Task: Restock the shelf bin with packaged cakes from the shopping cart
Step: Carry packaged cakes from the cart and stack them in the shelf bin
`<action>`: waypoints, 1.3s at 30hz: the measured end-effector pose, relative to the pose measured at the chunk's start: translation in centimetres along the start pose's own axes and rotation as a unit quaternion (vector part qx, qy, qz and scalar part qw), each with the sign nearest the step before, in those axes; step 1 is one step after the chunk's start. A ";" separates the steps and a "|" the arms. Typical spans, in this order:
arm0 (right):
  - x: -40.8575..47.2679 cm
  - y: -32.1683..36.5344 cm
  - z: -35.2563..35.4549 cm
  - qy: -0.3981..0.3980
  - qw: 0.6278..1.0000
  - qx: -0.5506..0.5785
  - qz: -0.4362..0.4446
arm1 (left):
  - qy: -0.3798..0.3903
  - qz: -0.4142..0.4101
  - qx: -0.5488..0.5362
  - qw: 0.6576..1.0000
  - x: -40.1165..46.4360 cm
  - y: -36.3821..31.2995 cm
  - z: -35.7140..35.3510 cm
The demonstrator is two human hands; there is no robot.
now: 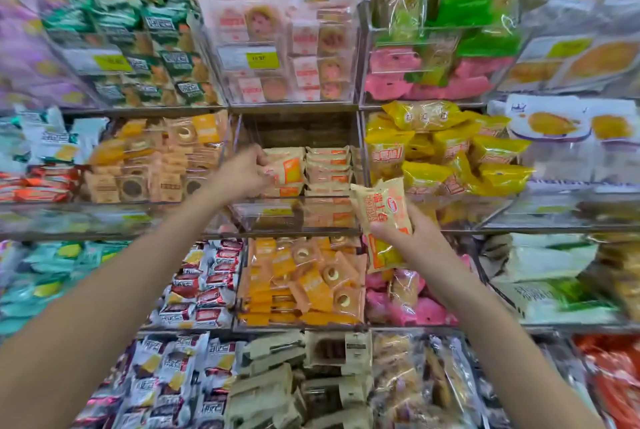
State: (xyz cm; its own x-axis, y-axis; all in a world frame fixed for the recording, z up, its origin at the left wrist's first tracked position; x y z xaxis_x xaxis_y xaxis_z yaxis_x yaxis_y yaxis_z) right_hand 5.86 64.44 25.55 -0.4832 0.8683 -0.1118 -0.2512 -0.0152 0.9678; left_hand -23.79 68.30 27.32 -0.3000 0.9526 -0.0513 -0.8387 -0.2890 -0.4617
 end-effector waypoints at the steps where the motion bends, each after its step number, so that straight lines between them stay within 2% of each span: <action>1: 0.2 -0.2 0.0 0.001 1.000 -0.002 -0.003 | 0.072 0.008 0.061 0.996 1.0 0.3 -1.4; 3: 0.7 -0.7 0.2 -0.001 1.000 -0.008 -0.011 | 0.193 0.003 0.108 0.975 2.5 0.9 -3.7; 5: 1.0 -1.3 0.5 -0.004 1.000 -0.011 -0.014 | 0.247 -0.001 0.114 0.962 3.5 1.4 -5.0; 16: 1.8 -3.0 0.8 0.010 0.999 -0.015 -0.030 | 0.182 -0.087 0.292 0.935 6.2 1.7 -6.9; 23: 1.5 -3.4 0.5 0.029 0.999 -0.012 -0.029 | 0.211 -0.050 0.291 0.932 7.2 2.5 -7.8; 29: 1.3 -3.0 0.8 0.031 0.999 -0.015 -0.012 | 0.255 -0.014 0.260 0.931 6.8 2.4 -7.4; 31: 1.2 -2.7 0.7 0.039 0.999 -0.029 -0.006 | 0.187 -0.051 0.238 0.952 6.0 -0.1 -5.9; 33: 1.2 -2.6 0.5 0.054 0.998 -0.039 -0.004 | 0.084 -0.123 0.086 0.985 3.7 -4.1 -4.1; 34: 1.2 -2.5 0.3 0.065 0.997 -0.048 -0.003 | 0.071 -0.157 -0.015 0.985 1.9 -6.3 -3.7; 36: 1.2 -2.1 -0.3 0.085 0.993 -0.078 0.003 | 0.158 -0.205 -0.135 0.956 -1.9 -10.2 -4.6; 39: 1.1 -0.8 -1.2 0.089 0.991 -0.095 0.031 | 0.307 -0.234 -0.113 0.916 -6.0 -13.0 -6.9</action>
State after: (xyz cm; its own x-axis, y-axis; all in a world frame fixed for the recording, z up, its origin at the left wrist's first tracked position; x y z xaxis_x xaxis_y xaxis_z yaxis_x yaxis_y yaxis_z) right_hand 4.53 64.79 24.43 -0.6393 0.7614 -0.1079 -0.3616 -0.1738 0.9160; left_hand -7.94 67.02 27.57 0.4378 0.8617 -0.2566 -0.6743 0.1259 -0.7276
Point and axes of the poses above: each hand's wrist, its own x-axis towards the middle knuckle, its own z-axis out of the back of the hand, y = z × x, the point moved 7 cm from there along x, towards the middle knuckle, and after that the axes turned 6 degrees about y, right-handed, at the moved point
